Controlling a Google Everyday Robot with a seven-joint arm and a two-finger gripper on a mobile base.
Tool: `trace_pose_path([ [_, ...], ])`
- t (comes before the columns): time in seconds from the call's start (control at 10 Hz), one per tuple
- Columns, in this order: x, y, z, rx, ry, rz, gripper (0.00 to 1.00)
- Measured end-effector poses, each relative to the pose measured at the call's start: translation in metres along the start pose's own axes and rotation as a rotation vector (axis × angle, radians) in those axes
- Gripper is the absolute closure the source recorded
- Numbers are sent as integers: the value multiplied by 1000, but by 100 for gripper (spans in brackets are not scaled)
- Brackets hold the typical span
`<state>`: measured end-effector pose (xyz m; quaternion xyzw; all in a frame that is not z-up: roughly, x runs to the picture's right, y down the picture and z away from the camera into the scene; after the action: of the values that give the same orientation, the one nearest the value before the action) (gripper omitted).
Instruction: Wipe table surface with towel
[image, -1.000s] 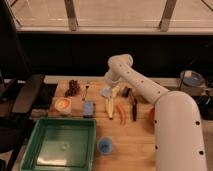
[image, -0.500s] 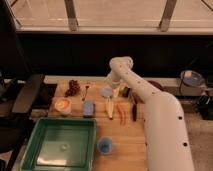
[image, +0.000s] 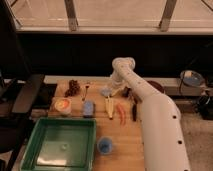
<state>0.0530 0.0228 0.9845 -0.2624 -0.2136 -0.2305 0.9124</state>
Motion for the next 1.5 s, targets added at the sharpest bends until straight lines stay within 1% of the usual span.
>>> trace_pose_path([
  [0.1,-3,0,-7,7,-4,-6,78],
  [0.2,-8,6,-19,19,-11,-14,80],
  [0.4,-20,20,-34,33,-39,-27,80],
  [0.5,-25,29,-40,33,-50,-34,80],
  [0.6,-27,43,-49,31,-53,-43,80],
  [0.7,-23,54,-52,21,-41,-44,80],
  [0.9,-6,62,-51,0,-4,-23,80],
  [1.0,6,60,-52,-5,16,-10,80],
  [1.2,24,40,-52,-1,51,-3,80],
  [1.3,31,22,-53,8,71,-10,80],
  [1.4,31,13,-54,14,78,-17,80],
  [1.5,28,5,-54,19,75,-26,80],
])
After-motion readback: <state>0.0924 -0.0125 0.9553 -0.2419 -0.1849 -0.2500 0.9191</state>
